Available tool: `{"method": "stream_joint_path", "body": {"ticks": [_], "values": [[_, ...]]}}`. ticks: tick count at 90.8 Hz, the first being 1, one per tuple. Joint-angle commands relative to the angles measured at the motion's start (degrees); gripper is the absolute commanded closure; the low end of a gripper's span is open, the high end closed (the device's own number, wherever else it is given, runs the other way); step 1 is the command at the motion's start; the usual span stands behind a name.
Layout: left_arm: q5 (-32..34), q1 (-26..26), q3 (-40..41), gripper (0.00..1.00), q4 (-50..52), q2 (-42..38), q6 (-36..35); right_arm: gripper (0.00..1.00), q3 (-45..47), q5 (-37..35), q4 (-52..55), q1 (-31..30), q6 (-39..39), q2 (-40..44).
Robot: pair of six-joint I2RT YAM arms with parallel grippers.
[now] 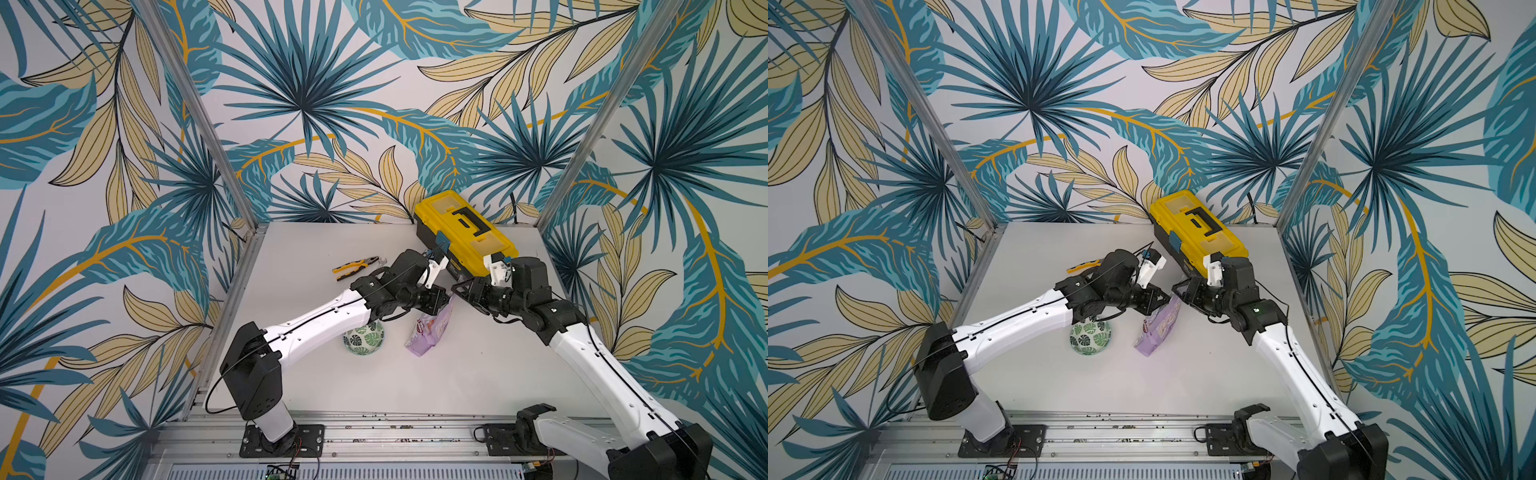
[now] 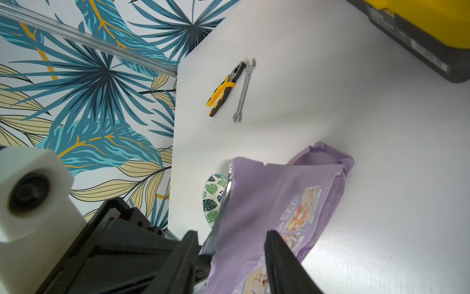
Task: Pour the oats into the breakfast bowl
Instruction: Open the oats bag at the center of the board.
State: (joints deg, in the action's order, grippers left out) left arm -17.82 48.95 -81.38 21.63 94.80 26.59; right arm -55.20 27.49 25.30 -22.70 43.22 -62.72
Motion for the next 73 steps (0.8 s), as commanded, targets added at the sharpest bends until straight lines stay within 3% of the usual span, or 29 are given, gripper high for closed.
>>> {"method": "stream_joint_path", "body": {"ticks": [1, 41, 49, 66, 73], "values": [[1.7, 0.2, -0.6, 1.00, -0.9, -0.1, 0.1, 0.54, -0.1, -0.1, 1.8, -0.6, 0.5, 0.0], [2.1, 0.3, -1.1, 1.00, -0.9, 0.3, 0.1, 0.62, 0.4, -1.5, 2.6, -2.1, -0.5, -1.9], [2.4, 0.3, -1.1, 1.00, -0.8, 0.2, -0.1, 0.70, 0.5, -1.8, 3.1, -2.4, -0.7, -2.3], [5.7, 0.3, -0.7, 1.00, -0.2, -0.4, -1.0, 1.00, -0.3, -5.1, 6.6, -2.9, -2.5, -2.2], [8.4, 0.3, -0.3, 1.00, 0.1, -0.9, -1.7, 1.00, -1.0, -6.8, 8.9, -3.1, -3.7, -2.1]]}}
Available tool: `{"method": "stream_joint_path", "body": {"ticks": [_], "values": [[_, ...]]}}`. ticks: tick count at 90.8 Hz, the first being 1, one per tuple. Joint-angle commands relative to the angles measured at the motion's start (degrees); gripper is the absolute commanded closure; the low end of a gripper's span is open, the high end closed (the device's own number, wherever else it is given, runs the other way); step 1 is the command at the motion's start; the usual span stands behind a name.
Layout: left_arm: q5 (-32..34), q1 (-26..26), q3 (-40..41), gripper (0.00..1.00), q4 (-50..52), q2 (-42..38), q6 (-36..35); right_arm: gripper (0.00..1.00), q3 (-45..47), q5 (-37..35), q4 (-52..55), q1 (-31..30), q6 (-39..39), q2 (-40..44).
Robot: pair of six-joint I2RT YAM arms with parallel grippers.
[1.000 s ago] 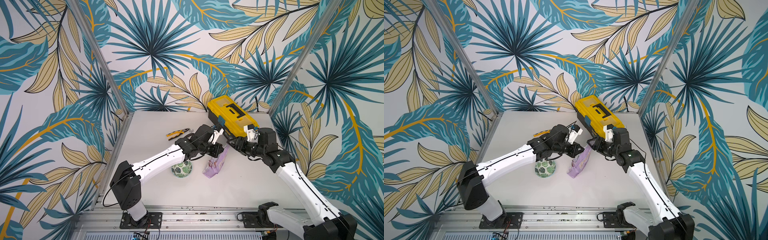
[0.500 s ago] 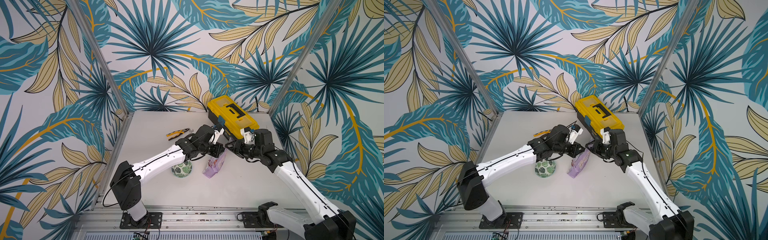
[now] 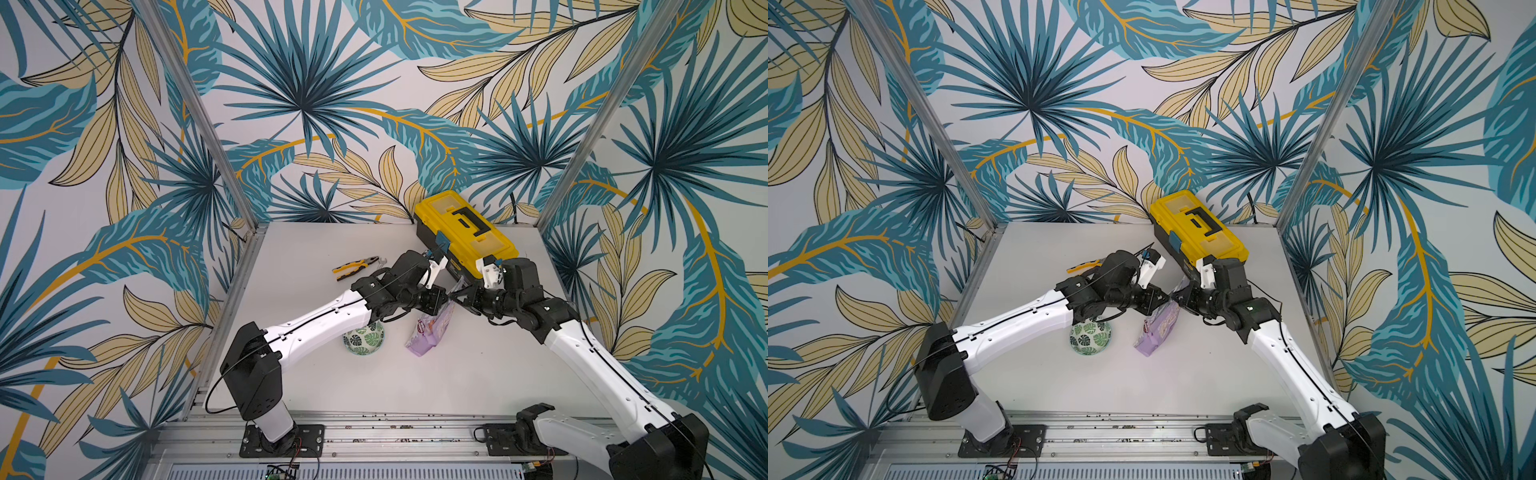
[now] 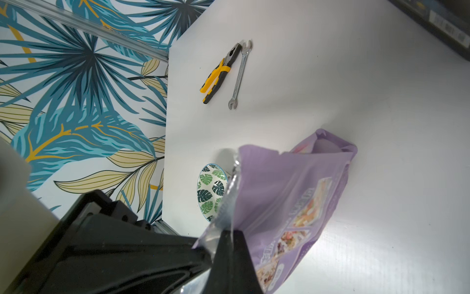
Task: Pour the oats into the breakfast bowl
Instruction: Open the oats bag at the center of the board.
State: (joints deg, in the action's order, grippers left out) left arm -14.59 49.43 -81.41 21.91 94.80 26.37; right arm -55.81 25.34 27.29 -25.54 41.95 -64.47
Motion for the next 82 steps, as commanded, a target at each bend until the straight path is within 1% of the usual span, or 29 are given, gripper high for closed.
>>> {"method": "stream_joint_path", "body": {"ticks": [1, 19, 30, 39, 55, 67, 70, 74, 82], "values": [[5.7, -0.2, -0.3, 1.00, 0.0, -1.0, -1.6, 1.00, -0.5, -4.9, 7.2, -0.3, -2.5, -0.3], [18.4, -0.2, 0.3, 1.00, 1.6, -3.1, -5.6, 1.00, -4.2, -10.0, 14.2, -1.4, -5.9, -0.8], [24.5, -0.2, 0.1, 1.00, 2.1, -4.0, -7.7, 1.00, -6.4, -13.2, 18.8, -1.9, -7.8, -1.0], [27.0, -0.3, -0.3, 1.00, 2.1, -4.4, -8.7, 1.00, -7.9, -15.2, 22.0, -2.0, -9.0, -1.0], [27.6, -0.3, -0.9, 1.00, 2.9, -5.3, -9.3, 1.00, -9.4, -16.7, 23.7, -2.0, -10.5, -1.3], [31.1, -0.3, -0.8, 1.00, 5.2, -6.8, -10.6, 1.00, -13.2, -20.5, 27.0, -2.0, -13.8, -3.3], [32.0, -0.3, -0.7, 1.00, 5.7, -7.4, -11.1, 1.00, -13.8, -20.4, 26.9, -2.0, -14.6, -3.4], [32.9, -0.3, -0.6, 1.00, 6.3, -8.0, -11.7, 1.00, -14.2, -18.5, 25.6, -2.1, -15.2, -3.3], [32.4, -0.3, -0.4, 1.00, 6.8, -8.7, -13.5, 1.00, -13.0, -10.3, 20.4, -2.1, -15.3, -3.0]]}}
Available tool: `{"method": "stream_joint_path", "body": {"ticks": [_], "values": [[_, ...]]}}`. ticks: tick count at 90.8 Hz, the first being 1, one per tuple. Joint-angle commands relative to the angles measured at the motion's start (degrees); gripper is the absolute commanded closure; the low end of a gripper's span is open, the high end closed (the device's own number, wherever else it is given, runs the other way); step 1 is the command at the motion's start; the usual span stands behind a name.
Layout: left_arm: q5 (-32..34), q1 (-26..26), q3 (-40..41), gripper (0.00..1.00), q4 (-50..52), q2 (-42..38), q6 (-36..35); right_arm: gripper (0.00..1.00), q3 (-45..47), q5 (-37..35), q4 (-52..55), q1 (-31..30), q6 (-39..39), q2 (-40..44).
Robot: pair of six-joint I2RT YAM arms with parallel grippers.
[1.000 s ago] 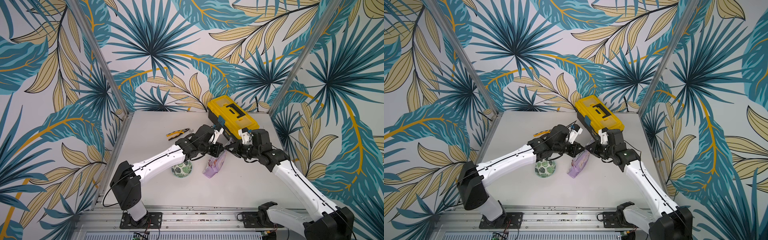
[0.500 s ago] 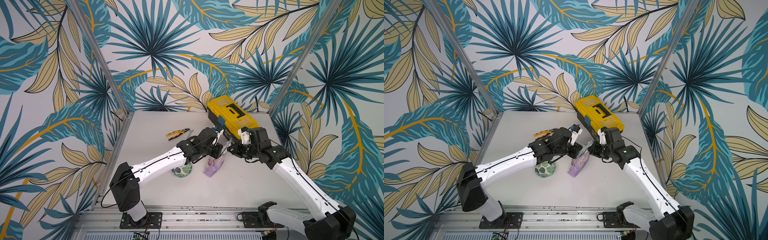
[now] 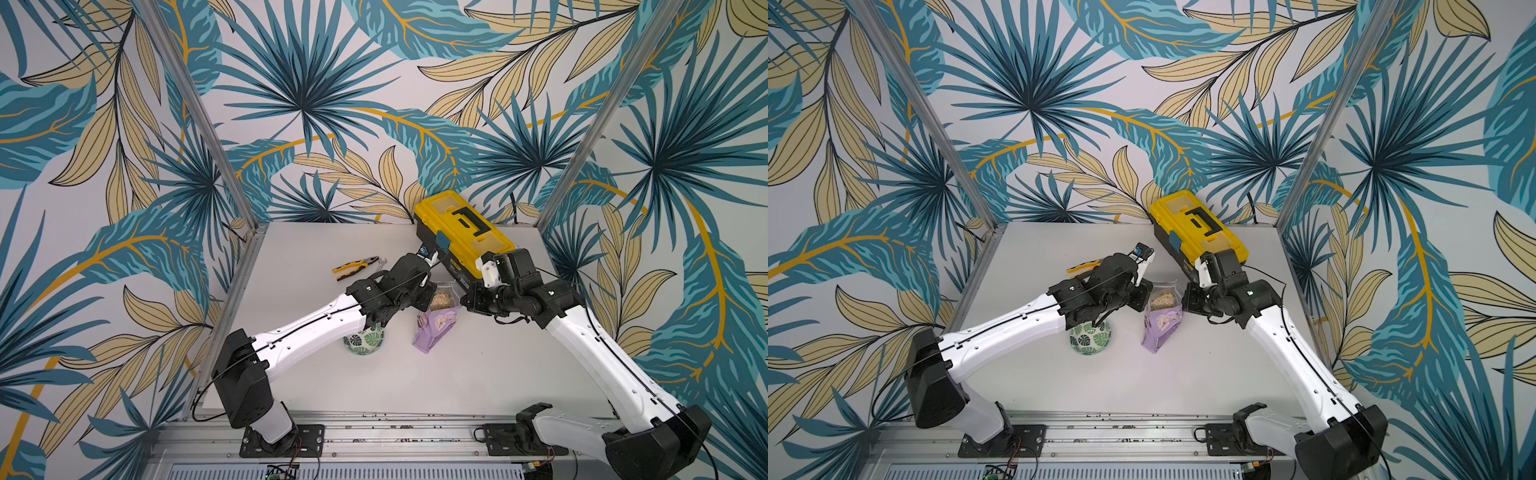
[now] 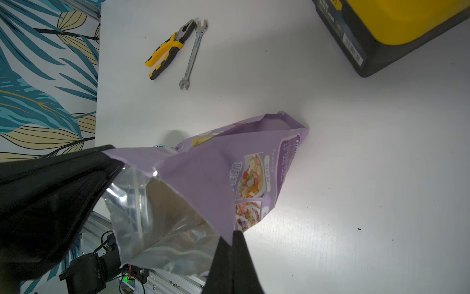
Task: Pour the oats into the breakfast bowl
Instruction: Open the oats bag at the center of the board.
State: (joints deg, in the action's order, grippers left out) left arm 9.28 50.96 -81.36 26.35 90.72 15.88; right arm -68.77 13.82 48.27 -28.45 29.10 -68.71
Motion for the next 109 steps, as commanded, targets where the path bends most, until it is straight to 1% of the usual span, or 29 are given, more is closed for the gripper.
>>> {"method": "stream_joint_path", "body": {"ticks": [1, 5, 10, 19, 22, 27, 32, 45, 55, 66, 73, 77, 84, 96, 109], "values": [[8.3, -1.8, -0.6, 1.00, 2.4, -4.7, -3.3, 1.00, 0.1, 2.4, -1.5, 0.7, -2.3, 1.3], [6.8, -1.8, -0.7, 0.93, 2.6, -4.8, -3.8, 1.00, 0.8, 5.9, -4.1, 0.5, -1.7, 1.1], [4.1, -1.8, -0.7, 0.82, 2.7, -4.7, -3.9, 1.00, 1.5, 8.2, -6.1, 0.0, -1.2, 0.9], [-0.2, -1.8, -0.9, 0.59, 2.4, -4.3, -2.0, 1.00, 1.9, 7.9, -7.0, -0.5, -1.1, 0.2], [-1.4, -1.8, -1.3, 0.53, 2.5, -4.1, -1.4, 1.00, 1.9, 7.5, -6.8, -0.7, -1.1, 0.1], [-2.7, -1.8, -1.8, 0.48, 3.0, -3.7, -0.3, 1.00, 1.8, 7.0, -6.7, -0.8, -1.0, 0.0], [-5.9, -1.8, -2.6, 0.43, 3.5, -3.1, 0.3, 1.00, 1.8, 6.6, -6.8, -1.0, -1.0, 0.0], [-10.3, -1.5, -5.1, 0.36, 5.8, -0.5, 0.2, 1.00, 1.6, 5.7, -6.4, -1.3, -1.2, -0.1], [-11.0, -1.4, -7.2, 0.34, 8.2, 2.3, -0.9, 1.00, 1.5, 5.4, -6.1, -1.5, -1.2, 0.0], [-11.8, -1.3, -10.0, 0.35, 10.9, 5.8, -2.1, 1.00, 1.5, 4.3, -5.6, -1.7, -1.3, 0.1], [-9.6, -1.3, -11.9, 0.37, 13.5, 7.9, -3.5, 1.00, 1.2, 4.0, -5.1, -1.8, -1.4, 0.2], [-7.4, -1.3, -12.9, 0.40, 15.0, 8.7, -4.2, 1.00, 0.9, 3.9, -4.6, -1.8, -1.6, 0.2], [-3.9, -1.4, -14.0, 0.48, 16.8, 9.8, -5.8, 1.00, 0.3, 3.2, -2.8, -2.0, -2.1, 0.0], [3.2, -1.4, -15.2, 0.59, 19.2, 10.5, -6.9, 1.00, -1.0, 0.1, 2.4, -2.3, -4.1, -0.4], [6.4, -2.4, -14.5, 0.70, 19.4, 9.7, -6.5, 1.00, -2.5, -4.2, 8.9, -2.4, -6.9, -0.8]]}}
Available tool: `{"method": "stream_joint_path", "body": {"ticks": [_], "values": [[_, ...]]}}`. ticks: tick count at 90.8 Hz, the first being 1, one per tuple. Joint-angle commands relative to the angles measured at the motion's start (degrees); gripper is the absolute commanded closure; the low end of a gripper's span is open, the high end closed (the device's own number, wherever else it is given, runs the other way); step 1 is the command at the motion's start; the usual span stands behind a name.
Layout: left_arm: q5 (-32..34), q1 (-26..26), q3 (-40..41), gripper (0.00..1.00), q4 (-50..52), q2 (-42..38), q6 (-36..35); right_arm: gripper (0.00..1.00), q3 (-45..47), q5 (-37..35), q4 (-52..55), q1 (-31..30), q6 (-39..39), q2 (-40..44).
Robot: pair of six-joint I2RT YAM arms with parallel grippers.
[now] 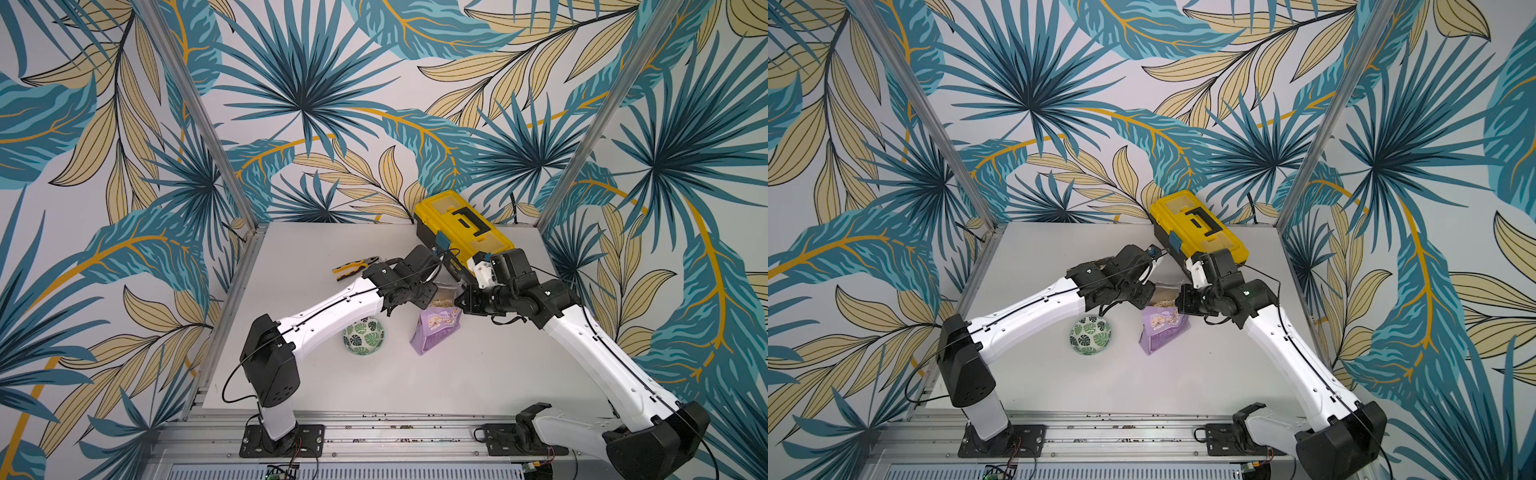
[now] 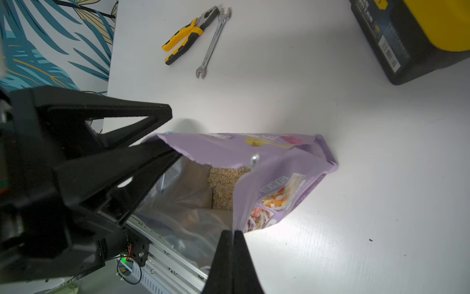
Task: Pour the oats into the breakfast bowl
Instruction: Open the oats bag at the center of the board.
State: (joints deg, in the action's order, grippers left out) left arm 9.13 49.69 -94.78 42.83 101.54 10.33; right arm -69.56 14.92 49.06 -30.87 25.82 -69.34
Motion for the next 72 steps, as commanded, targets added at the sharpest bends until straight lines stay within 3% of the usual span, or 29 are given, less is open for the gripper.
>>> {"method": "stream_joint_path", "body": {"ticks": [1, 28, 54, 72], "values": [[6.7, -1.2, -1.0, 0.70, 2.9, -1.2, -1.0, 1.00, -1.9, -5.6, 8.6, 0.0, -3.8, -0.3], [8.0, -3.0, 1.1, 0.80, 3.4, -3.0, -0.6, 1.00, -5.4, -13.7, 16.9, 0.0, -8.8, -1.1], [1.6, -2.1, 6.3, 0.95, -2.0, -7.0, 3.7, 1.00, -0.4, 1.0, -2.0, 0.0, -7.5, 1.3], [0.1, 0.1, 11.8, 0.97, -5.8, -11.5, 10.1, 0.71, 2.6, 3.2, -13.0, 0.0, -8.1, 5.4]]}}
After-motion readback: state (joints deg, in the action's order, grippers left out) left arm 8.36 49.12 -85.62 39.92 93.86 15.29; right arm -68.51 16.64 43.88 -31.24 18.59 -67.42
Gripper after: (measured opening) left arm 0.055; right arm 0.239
